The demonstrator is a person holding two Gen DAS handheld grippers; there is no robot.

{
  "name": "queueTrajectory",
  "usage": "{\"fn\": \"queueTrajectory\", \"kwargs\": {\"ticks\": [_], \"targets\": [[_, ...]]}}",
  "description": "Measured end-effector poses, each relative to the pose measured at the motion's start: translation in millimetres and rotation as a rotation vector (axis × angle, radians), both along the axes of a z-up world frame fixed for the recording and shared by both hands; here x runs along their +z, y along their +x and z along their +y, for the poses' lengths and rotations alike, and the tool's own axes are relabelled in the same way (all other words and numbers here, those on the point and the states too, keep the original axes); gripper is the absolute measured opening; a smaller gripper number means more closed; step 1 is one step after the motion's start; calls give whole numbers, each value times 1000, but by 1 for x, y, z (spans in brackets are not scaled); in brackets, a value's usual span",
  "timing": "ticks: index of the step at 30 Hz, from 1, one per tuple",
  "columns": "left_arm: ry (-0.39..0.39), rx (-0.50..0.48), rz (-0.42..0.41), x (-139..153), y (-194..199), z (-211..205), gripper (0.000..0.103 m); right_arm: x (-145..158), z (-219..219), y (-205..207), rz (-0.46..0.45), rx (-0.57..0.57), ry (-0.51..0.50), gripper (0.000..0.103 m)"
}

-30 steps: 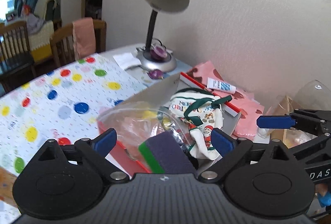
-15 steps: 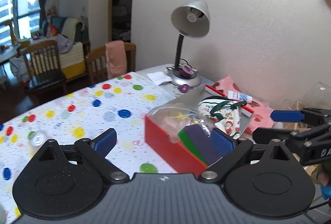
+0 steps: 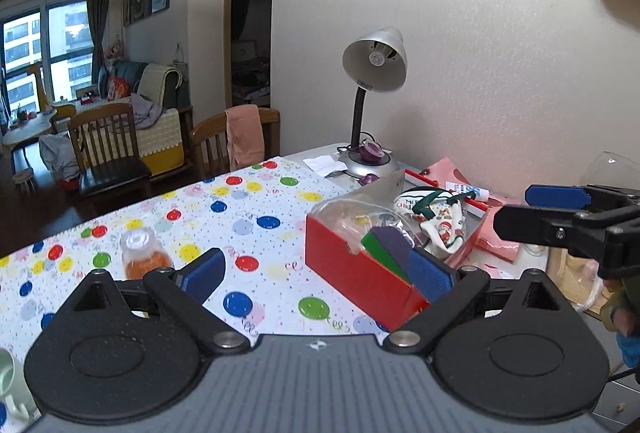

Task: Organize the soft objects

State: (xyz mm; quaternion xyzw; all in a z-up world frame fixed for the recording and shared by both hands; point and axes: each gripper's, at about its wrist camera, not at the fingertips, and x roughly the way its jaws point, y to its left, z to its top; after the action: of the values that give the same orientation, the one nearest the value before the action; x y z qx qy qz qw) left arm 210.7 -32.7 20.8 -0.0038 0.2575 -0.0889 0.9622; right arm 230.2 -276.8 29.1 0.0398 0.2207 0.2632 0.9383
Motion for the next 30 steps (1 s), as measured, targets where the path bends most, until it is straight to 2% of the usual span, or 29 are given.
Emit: {"fn": "queueTrajectory", "kwargs": {"ticks": [4,12,30], "targets": [[-48,8,0,-2,-15,11,98,-1,10,-11,-29,-13,-28,103],[-59,11,-28,-2,-34,17,98,-10,25,-24,-42,-15,-55,103],[-56,17,-24,-5,-31,21,98,-20,36,-22,0,2,-63,103]]}}
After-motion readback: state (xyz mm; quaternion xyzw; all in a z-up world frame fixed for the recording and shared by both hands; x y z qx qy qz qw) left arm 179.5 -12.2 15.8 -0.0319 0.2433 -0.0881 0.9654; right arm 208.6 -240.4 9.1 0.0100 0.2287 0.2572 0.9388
